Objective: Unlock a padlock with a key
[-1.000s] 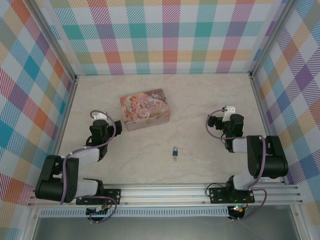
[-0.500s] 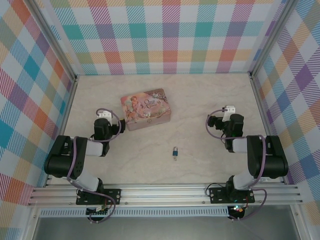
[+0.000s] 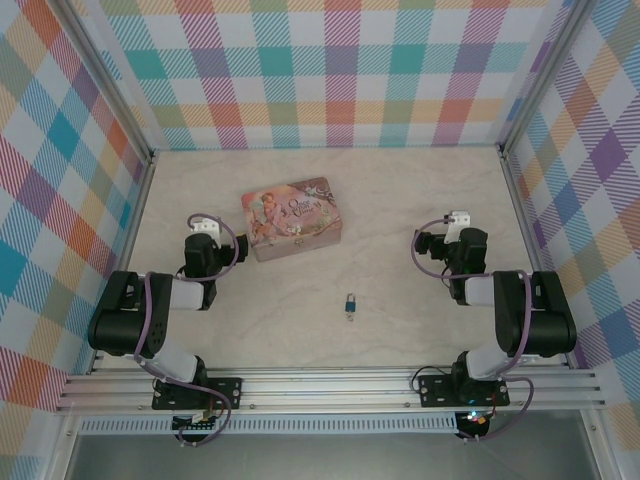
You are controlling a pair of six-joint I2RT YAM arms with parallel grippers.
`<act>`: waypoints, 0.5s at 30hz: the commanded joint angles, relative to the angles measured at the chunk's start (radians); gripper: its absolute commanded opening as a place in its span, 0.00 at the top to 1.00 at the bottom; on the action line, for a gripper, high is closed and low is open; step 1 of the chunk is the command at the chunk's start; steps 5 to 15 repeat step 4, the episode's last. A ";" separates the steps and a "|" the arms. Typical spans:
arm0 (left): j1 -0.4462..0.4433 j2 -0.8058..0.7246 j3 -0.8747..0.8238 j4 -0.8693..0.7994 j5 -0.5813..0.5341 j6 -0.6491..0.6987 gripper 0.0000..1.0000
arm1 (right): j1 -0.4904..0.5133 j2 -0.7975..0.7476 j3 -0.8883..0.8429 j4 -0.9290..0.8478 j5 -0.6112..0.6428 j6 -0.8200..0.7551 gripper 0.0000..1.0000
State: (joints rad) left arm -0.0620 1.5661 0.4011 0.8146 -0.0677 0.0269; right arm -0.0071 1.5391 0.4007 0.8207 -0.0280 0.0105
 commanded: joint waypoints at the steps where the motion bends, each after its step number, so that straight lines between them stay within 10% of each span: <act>1: 0.007 0.003 0.013 0.011 0.010 -0.003 0.00 | 0.003 -0.002 0.012 0.007 -0.019 -0.001 0.00; 15: 0.008 0.003 0.013 0.011 0.011 -0.002 0.00 | 0.002 -0.004 0.012 0.008 -0.018 -0.001 0.00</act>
